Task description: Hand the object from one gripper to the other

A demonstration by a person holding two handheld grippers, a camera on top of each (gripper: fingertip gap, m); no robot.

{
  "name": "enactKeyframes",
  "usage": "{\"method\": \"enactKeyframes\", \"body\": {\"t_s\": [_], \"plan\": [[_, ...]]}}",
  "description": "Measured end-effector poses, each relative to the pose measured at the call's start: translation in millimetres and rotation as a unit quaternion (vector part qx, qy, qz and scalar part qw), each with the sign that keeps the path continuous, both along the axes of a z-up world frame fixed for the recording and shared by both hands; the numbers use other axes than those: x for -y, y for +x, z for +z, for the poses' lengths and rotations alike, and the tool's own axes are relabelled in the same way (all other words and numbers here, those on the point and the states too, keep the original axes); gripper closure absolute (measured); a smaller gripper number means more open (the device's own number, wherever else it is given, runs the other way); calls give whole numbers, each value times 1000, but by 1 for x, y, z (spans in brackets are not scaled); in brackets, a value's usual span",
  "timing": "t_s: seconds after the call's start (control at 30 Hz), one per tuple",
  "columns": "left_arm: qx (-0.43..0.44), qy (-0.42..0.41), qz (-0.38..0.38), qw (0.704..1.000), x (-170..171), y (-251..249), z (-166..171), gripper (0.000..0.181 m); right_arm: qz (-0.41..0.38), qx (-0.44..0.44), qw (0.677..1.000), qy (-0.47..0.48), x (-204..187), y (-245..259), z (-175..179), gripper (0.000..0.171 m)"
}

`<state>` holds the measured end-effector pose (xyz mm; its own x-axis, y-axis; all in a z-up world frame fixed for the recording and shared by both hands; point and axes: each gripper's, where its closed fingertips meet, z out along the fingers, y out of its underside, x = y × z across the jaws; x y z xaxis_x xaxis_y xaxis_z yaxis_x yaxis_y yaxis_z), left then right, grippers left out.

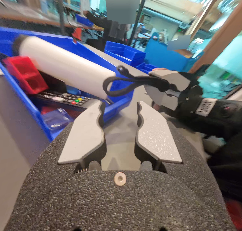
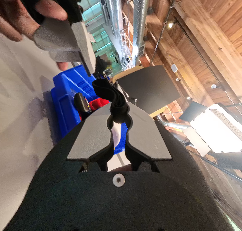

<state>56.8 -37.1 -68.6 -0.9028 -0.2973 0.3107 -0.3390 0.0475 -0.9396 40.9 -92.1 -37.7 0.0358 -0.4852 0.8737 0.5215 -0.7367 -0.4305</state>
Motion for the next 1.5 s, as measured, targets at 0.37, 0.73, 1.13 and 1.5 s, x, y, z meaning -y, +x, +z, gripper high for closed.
{"method": "enactKeyframes", "body": {"t_s": [0.37, 0.73, 1.13, 1.5], "plan": [[-261, -129, -111, 950, 23, -33, -1, 124, 10, 97, 989, -115, -31, -21, -13, 156], [-171, -112, -65, 977, 15, -24, 1, 167, 38, 85, 986, -140, -47, -27, -30, 146], [281, 89, 91, 951, -3, -4, 19, 168, 74, -50, 995, -53, -32, -14, -31, 133], [309, 106, 93, 940, -7, 1, 20, 169, 90, -43, 993, -66, -35, -20, -30, 137]]}}
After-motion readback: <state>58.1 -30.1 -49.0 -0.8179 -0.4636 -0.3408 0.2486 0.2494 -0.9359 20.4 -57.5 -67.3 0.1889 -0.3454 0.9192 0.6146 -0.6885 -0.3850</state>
